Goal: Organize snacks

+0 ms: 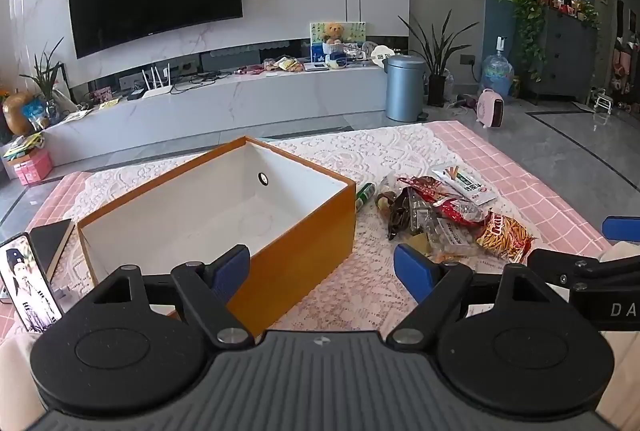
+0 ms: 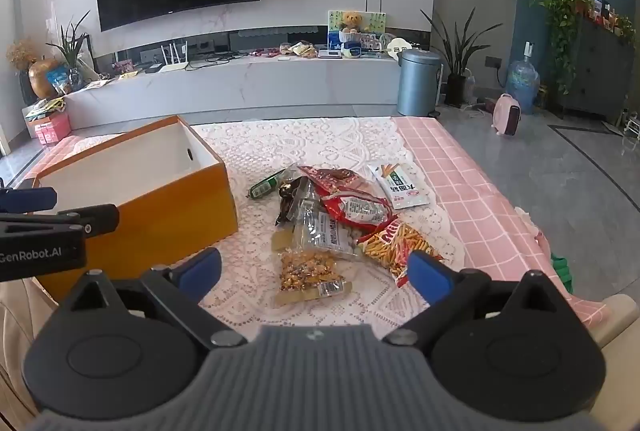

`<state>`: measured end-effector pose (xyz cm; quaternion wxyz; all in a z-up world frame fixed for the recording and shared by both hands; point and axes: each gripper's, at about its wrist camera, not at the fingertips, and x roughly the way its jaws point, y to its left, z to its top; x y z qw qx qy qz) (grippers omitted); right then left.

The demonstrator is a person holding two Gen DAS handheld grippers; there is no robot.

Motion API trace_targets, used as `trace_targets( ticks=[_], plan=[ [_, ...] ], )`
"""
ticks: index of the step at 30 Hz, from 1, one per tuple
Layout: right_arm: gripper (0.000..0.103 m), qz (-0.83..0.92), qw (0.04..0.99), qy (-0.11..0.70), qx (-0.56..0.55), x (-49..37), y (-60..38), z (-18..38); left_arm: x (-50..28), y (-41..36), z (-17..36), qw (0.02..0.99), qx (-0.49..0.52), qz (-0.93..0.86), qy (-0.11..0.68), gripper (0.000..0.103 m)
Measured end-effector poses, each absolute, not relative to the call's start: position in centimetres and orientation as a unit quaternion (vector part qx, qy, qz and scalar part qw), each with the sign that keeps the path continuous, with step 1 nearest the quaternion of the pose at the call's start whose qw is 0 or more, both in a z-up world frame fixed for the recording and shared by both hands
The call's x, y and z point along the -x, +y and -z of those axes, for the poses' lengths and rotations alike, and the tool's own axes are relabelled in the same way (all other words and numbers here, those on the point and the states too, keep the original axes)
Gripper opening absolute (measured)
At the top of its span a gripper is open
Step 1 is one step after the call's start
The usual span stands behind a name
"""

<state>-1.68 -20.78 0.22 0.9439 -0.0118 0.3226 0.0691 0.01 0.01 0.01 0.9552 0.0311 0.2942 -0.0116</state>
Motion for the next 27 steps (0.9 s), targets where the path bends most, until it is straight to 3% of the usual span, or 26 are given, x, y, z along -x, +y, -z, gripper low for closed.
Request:
trace_targets(
  ticks=[27],
  plan=[
    [0.099,-0.063,0.941,0.332,0.017,1.3,-20.8,0.1,-0.2,0.3,0.5,0.951,-0.026,0.007,0.308,0.096]
  ],
)
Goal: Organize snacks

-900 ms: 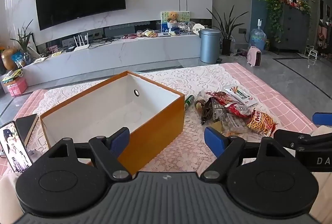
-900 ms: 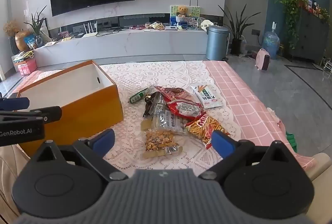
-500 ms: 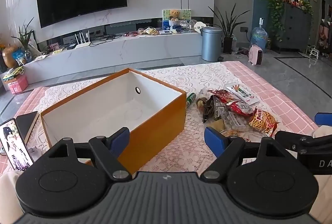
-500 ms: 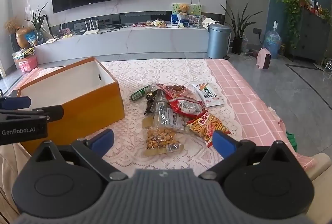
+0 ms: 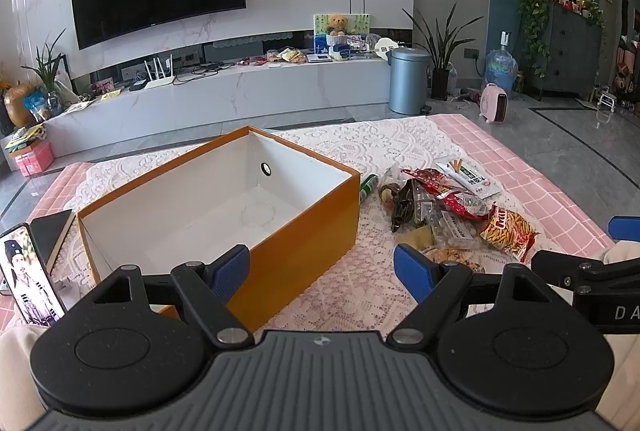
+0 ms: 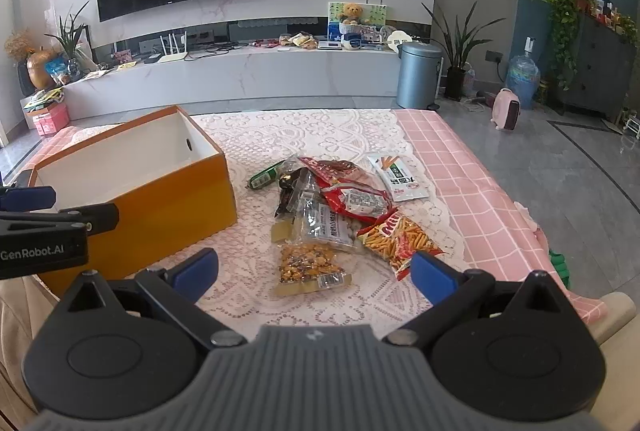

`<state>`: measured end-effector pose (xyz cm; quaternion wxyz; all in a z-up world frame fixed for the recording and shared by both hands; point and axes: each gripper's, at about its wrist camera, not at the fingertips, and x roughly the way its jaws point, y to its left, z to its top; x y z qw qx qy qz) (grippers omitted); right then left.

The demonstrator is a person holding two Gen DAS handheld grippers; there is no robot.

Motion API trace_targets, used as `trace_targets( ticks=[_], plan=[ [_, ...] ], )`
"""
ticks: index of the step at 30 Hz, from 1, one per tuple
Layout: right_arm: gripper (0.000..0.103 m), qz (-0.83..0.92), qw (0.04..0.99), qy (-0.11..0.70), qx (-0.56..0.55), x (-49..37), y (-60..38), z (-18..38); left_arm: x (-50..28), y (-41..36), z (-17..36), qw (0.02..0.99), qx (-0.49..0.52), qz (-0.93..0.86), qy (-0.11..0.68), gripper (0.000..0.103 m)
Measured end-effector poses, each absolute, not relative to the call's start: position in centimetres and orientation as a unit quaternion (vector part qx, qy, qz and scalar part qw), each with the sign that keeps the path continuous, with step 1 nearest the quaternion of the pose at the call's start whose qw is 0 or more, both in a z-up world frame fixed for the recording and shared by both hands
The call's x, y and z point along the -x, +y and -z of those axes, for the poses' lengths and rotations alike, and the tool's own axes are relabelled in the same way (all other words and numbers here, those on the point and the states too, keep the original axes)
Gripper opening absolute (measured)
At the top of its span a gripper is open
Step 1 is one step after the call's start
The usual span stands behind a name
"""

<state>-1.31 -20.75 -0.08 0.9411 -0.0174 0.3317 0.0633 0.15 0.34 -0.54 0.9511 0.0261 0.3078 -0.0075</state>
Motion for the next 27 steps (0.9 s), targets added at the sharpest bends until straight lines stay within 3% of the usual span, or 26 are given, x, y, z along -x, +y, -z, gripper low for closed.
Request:
trace_targets(
  ticks=[27],
  plan=[
    [0.099,-0.059,0.94,0.335,0.024,1.3,-20.52,-0.13,-0.26,0.29,0.74,0.95,-0.026,0.006,0.312,0.096]
  ],
)
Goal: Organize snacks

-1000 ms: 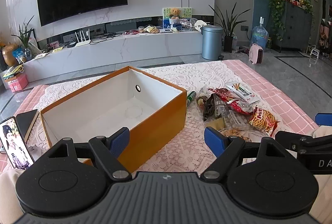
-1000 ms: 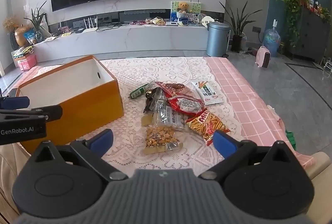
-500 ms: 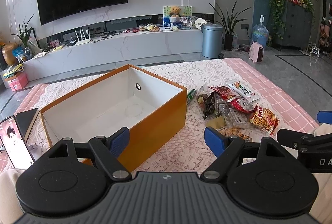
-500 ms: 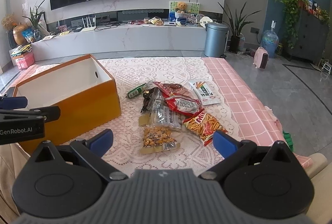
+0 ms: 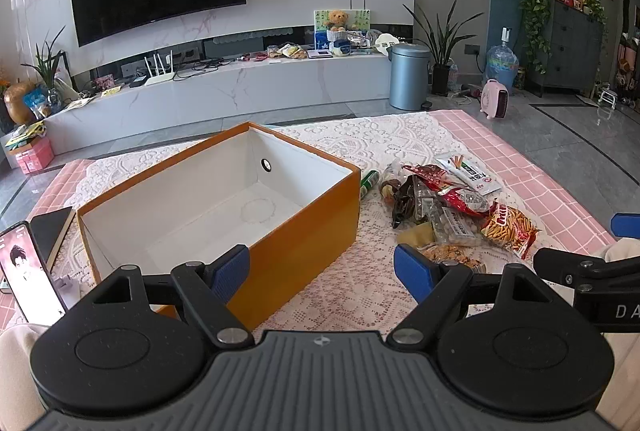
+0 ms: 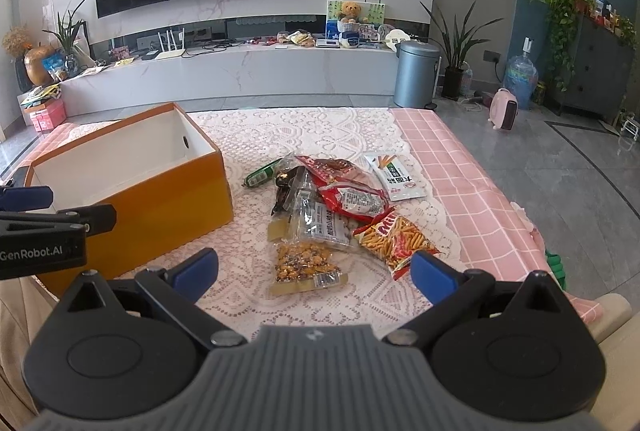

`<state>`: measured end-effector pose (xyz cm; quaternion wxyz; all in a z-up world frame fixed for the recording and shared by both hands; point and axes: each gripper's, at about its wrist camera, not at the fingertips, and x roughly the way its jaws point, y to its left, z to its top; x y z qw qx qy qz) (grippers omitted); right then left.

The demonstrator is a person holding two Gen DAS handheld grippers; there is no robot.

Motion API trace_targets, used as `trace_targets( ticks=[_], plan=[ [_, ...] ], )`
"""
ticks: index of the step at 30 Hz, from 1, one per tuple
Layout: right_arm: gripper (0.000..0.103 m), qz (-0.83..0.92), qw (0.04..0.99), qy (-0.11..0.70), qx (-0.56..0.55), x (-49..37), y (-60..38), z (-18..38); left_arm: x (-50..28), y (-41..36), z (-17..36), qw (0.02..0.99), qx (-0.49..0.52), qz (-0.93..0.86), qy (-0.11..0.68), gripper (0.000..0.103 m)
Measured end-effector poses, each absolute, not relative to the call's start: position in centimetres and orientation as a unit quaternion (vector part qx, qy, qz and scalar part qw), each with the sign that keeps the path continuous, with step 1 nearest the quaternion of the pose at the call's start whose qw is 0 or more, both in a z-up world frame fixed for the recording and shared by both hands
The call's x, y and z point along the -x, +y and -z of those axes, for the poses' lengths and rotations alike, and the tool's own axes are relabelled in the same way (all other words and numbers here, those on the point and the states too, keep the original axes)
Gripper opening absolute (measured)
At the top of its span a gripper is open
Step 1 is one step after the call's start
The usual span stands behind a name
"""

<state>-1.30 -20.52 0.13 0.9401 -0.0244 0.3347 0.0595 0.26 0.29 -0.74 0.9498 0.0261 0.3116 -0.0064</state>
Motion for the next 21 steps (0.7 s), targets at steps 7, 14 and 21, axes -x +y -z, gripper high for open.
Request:
trace_targets(
  ticks=[7,14,21],
  plan=[
    [0.099,-0.059,0.939,0.337,0.023,1.18,-20.55,-0.14,-0.31,0.26,0.79,0.95,-0.027,0.007,0.312,0.096],
    [0.099,-0.058,0.939,0.338,0.022,1.16,-20.62,-0.12,-0.35,0.28,0.74,0.949,-0.026,0.006,0.313,0.096],
    [0.099,-0.058,0.938,0.34,0.021,1.11,-20.64,-0.03,-0.28,0.3,0.92,0.949,-0.025,0.007,0.315,0.096]
  ],
)
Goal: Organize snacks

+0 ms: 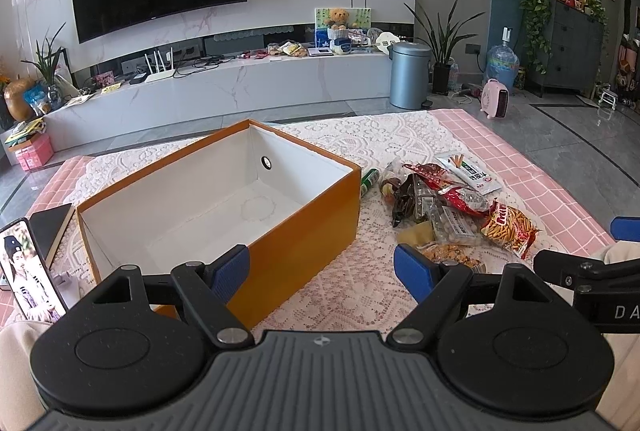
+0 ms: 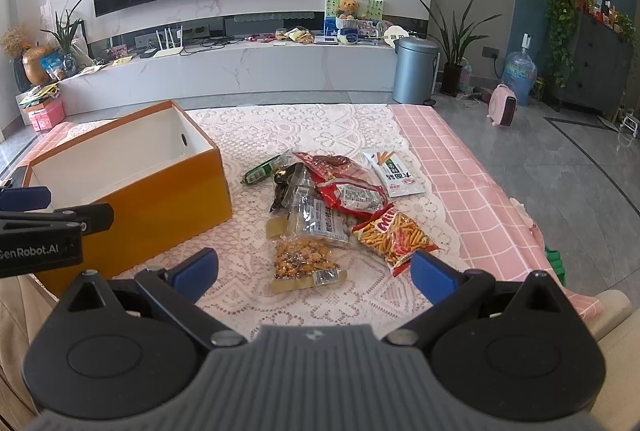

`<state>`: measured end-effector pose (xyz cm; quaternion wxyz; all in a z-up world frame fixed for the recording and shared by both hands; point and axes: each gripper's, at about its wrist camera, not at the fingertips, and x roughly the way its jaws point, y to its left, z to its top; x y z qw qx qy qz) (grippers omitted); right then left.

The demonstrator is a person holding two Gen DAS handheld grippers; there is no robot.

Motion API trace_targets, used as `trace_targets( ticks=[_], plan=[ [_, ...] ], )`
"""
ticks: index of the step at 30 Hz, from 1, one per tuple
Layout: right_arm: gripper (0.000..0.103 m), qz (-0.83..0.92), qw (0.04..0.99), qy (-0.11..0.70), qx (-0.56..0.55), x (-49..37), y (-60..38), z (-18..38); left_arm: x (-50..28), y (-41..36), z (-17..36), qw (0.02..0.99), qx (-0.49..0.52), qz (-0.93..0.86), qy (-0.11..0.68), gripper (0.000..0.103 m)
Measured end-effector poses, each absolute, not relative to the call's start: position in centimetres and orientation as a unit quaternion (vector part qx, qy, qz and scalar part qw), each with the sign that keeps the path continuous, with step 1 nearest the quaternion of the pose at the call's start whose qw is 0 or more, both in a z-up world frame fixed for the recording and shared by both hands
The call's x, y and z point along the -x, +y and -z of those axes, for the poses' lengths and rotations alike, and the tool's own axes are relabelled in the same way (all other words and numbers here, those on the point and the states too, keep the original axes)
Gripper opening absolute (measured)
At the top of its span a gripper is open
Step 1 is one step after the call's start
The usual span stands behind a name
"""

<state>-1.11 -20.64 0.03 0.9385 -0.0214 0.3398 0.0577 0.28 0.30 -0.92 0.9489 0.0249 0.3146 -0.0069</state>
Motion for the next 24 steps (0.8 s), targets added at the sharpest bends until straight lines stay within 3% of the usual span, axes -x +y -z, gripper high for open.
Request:
trace_targets(
  ticks=[24],
  plan=[
    [0.099,-0.055,0.936,0.346,0.02,1.04,-20.63,0.36,-0.4,0.22,1.4,0.946,-0.023,0.01,0.324,0.096]
  ],
)
